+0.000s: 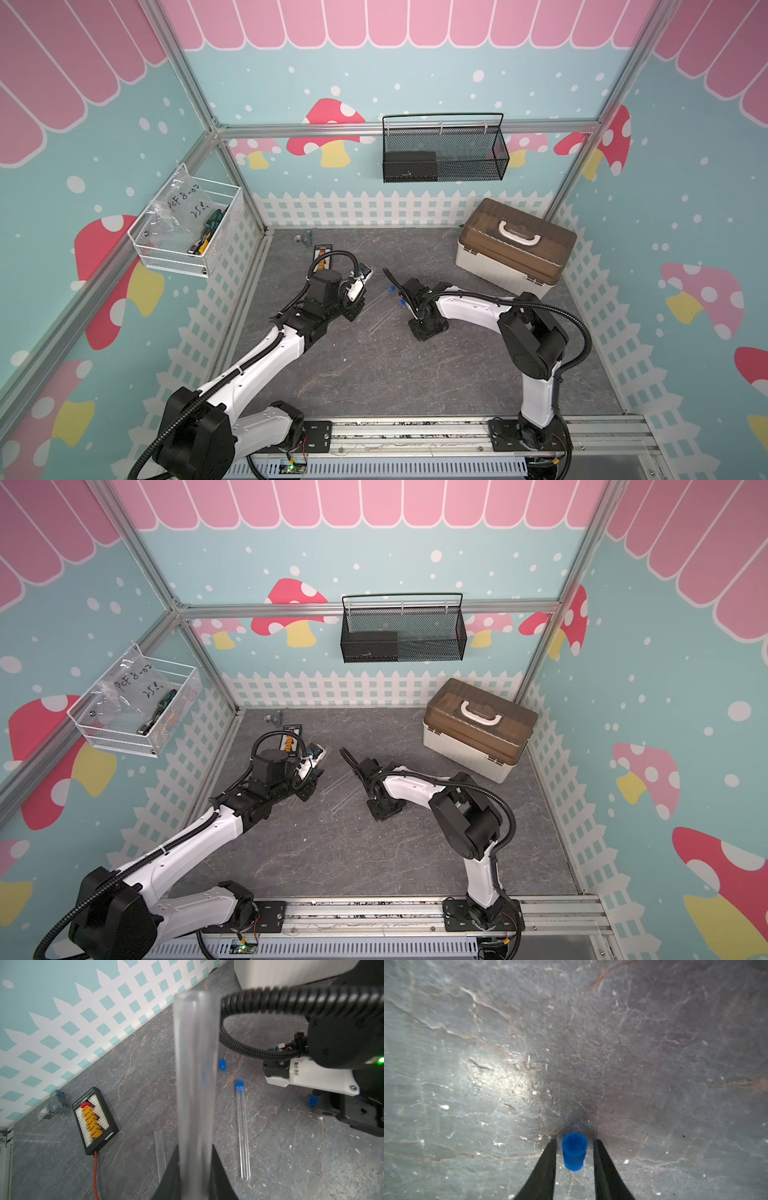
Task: Insert stoppers into test tubes
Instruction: Pick up the stopper from the center of the board.
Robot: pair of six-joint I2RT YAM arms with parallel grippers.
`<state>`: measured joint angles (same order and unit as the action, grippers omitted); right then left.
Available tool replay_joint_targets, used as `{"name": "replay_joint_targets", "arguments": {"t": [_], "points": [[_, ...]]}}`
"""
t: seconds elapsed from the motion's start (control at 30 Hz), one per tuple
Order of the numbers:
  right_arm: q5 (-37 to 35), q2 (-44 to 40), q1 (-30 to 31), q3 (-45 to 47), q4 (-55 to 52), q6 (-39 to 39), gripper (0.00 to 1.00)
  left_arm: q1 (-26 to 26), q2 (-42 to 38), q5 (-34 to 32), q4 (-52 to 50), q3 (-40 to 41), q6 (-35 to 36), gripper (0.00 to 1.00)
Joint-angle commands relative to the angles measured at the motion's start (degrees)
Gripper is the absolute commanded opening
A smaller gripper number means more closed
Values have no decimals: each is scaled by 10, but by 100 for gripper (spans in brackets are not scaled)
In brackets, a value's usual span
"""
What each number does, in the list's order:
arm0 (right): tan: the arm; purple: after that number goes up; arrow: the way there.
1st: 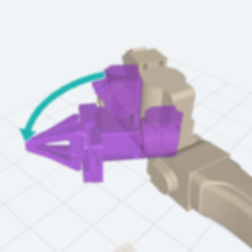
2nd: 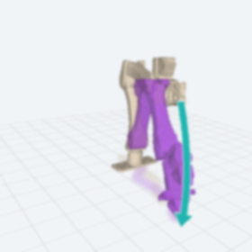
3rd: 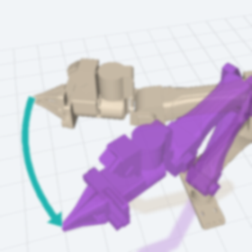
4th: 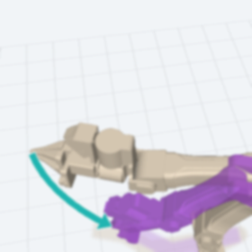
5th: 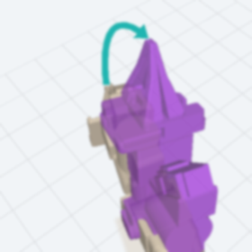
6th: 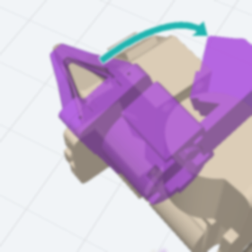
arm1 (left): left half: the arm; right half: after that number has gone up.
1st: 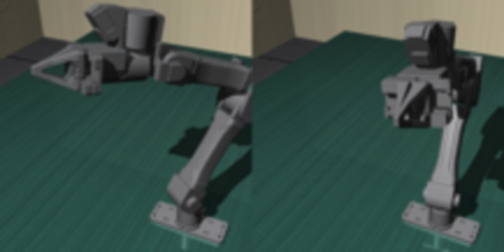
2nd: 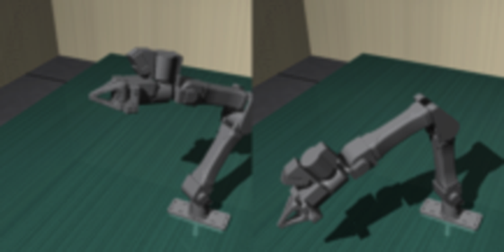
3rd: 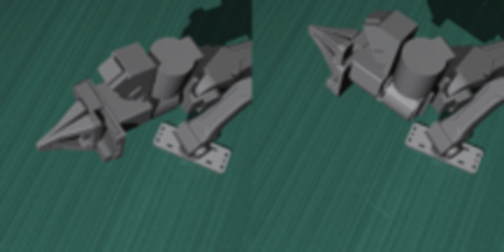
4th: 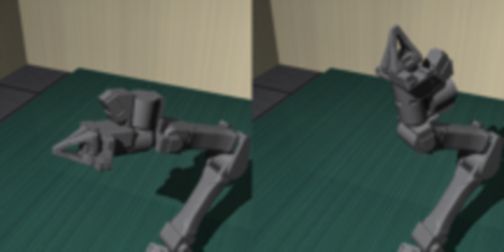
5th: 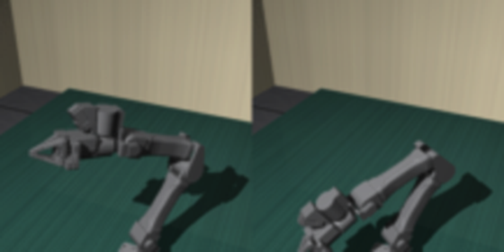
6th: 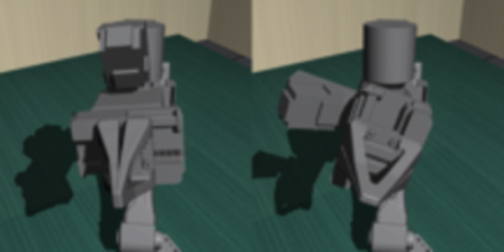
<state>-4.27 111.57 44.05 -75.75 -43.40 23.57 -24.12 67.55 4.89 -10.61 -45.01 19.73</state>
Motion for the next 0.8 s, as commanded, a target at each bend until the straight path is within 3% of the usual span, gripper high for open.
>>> {"name": "replay_joint_targets", "arguments": {"t": [0.0, 0.47, 0.6, 0.77], "points": [[-9, 15, 4, -17, -10, -4, 27, 2, -9, -1, 10, 5, 2, 0], [-4, -17, 5, -5, -18, 34, 13, 2, -20, -7, 12, 11, 10, 0], [-1, -68, 11, 27, 2, 111, 10, 2, -24, -11, 13, 12, 10, 0], [-17, -132, 20, 89, 54, 305, 6, 2, -29, -26, 23, 17, 9, 0]]}}
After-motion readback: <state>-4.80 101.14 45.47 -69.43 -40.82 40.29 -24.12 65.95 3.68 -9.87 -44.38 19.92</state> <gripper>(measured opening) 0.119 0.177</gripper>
